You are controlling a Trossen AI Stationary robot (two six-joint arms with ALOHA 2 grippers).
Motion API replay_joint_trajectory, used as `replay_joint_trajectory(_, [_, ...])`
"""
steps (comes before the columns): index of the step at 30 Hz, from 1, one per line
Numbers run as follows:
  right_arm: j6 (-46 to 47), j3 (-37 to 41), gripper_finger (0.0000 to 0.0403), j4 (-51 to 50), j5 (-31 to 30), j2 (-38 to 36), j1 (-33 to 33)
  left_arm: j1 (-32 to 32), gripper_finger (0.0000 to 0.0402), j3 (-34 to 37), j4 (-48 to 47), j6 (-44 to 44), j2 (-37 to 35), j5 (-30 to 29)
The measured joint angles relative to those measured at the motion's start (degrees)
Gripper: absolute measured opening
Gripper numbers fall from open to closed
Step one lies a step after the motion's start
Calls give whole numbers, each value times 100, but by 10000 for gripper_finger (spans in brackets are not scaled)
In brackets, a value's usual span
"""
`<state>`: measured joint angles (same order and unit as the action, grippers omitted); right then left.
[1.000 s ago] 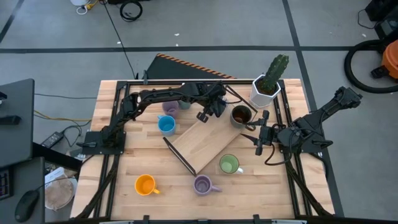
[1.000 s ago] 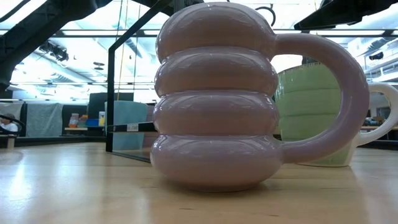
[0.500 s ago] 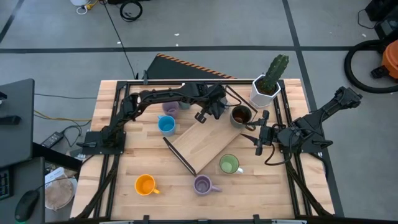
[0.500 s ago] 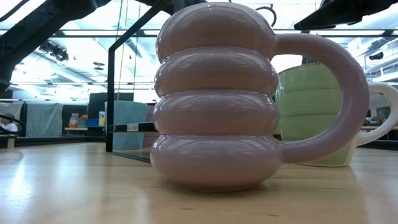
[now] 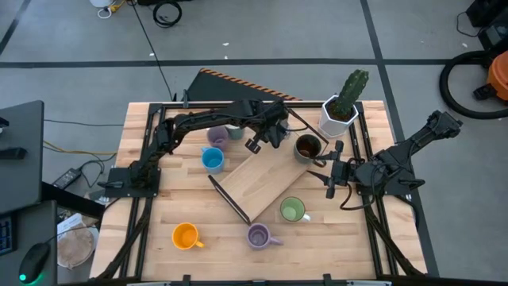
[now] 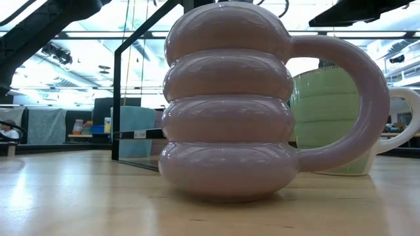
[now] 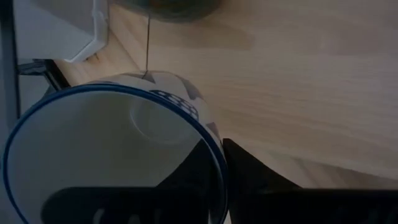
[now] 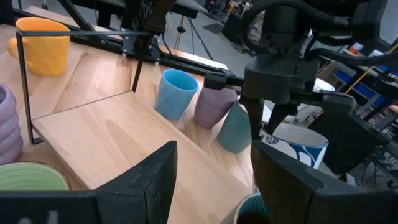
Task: Place coffee mugs
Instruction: Put the blue patterned mug on the shelf
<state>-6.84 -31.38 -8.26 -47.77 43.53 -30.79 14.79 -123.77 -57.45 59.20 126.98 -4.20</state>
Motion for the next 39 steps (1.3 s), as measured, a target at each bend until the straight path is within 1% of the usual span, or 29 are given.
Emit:
replay_joint_trajectory(5, [-164,0,210,81,-2,0,8,0,27,-8,95,101,0,-21])
replay_joint_trajectory(8, [-234,0,210,112,-4,0,20,-17,27,-8,297,149,0,-182])
replay_joint_trajectory(12, [-326,0,210,119,-4,0,20,-33,27,-121,43,120,6,-320])
replay_joint_trajectory(15, [-372,0,210,132,-2,0,20,-59,27,-152,67,136,4,-464])
replay_joint_trajectory(16, [-384,0,210,134,-4,0,20,-57,27,-228,-112,108,11,-472])
replay_joint_trajectory(18, [-388,0,210,132,-4,0,20,-42,27,-350,-335,-28,10,-350])
replay_joint_trajectory(21, [-422,0,210,129,-4,0,20,-33,27,-373,-241,-184,0,-8])
replay_joint_trajectory(23, [-425,0,210,125,-6,0,20,-33,27,-360,-462,-276,0,42])
replay_joint_trajectory(26, [-411,0,210,103,-4,0,20,-15,27,-333,-379,-307,2,197])
replay_joint_trajectory(31, [-348,0,210,90,1,0,20,13,32,-191,-386,-313,2,193])
replay_joint_trajectory(36, [-325,0,210,91,131,0,20,22,34,-41,-410,-308,11,264])
replay_joint_trajectory(39, [-320,0,210,91,133,0,20,22,35,-41,-347,-308,11,453])
